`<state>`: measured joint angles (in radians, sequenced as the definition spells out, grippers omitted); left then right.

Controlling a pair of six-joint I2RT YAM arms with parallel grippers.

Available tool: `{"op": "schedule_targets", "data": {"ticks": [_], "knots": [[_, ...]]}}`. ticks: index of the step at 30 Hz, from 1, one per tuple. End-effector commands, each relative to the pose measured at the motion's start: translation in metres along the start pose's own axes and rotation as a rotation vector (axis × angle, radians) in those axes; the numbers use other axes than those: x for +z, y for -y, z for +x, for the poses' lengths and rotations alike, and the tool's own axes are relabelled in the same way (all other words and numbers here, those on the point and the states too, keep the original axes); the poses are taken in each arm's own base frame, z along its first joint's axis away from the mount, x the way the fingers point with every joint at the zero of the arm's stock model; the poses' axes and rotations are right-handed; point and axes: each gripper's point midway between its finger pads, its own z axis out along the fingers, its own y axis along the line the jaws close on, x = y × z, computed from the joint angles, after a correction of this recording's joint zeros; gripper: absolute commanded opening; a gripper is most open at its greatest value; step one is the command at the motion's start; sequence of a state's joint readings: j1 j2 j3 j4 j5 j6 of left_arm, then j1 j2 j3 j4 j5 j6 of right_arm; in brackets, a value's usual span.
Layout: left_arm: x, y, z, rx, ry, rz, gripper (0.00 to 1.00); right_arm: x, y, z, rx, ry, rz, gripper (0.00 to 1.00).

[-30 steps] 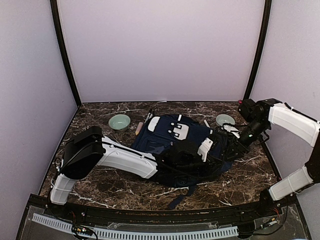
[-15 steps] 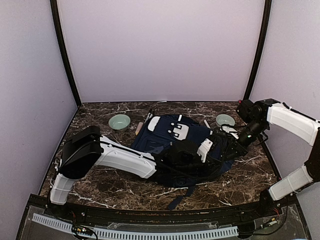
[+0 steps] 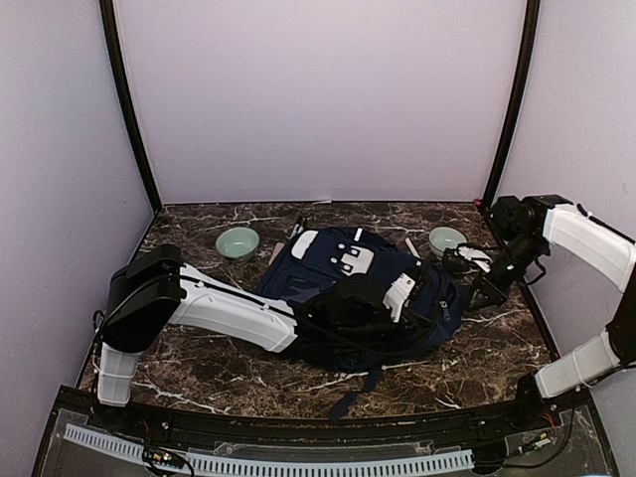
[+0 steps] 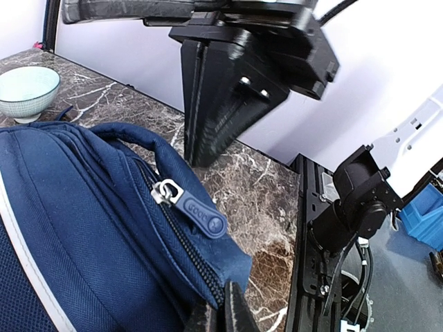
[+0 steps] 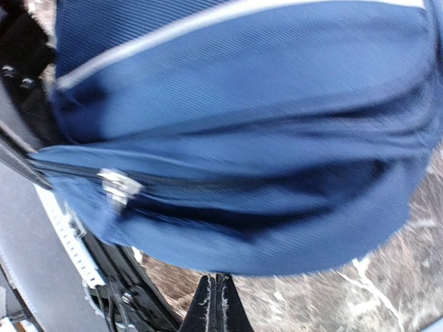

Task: Pack the student bag
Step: Zip the student bag into the largest pocket of the bag, then grab the largest pocket of the student bag.

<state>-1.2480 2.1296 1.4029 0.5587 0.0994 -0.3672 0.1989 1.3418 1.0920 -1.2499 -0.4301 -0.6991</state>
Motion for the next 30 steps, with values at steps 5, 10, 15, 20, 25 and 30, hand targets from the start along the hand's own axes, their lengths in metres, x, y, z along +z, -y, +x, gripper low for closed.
{"op": "schedule_targets", "data": {"ticks": [5, 10, 15, 20, 25, 30], "knots": [[-0.031, 0.029, -0.076, 0.046, 0.156, 0.079, 0.00, -0.017, 0.020, -0.005, 0.009, 0.031, 0.092, 0.00], [-0.030, 0.025, -0.074, 0.048, 0.162, 0.064, 0.00, -0.031, -0.027, -0.037, -0.080, 0.178, -0.106, 0.35], [-0.029, 0.021, -0.080, 0.049, 0.187, 0.036, 0.00, -0.006, -0.040, -0.030, -0.069, 0.093, -0.201, 0.44], [-0.030, 0.020, -0.087, 0.051, 0.209, 0.021, 0.00, 0.009, -0.040, -0.019, -0.016, 0.024, -0.235, 0.47], [-0.028, 0.020, -0.090, 0.050, 0.224, 0.022, 0.00, 0.016, -0.038, -0.016, 0.013, 0.006, -0.236, 0.48], [-0.025, 0.021, -0.092, 0.056, 0.221, 0.023, 0.00, 0.025, -0.040, -0.015, 0.040, -0.012, -0.273, 0.47]]}}
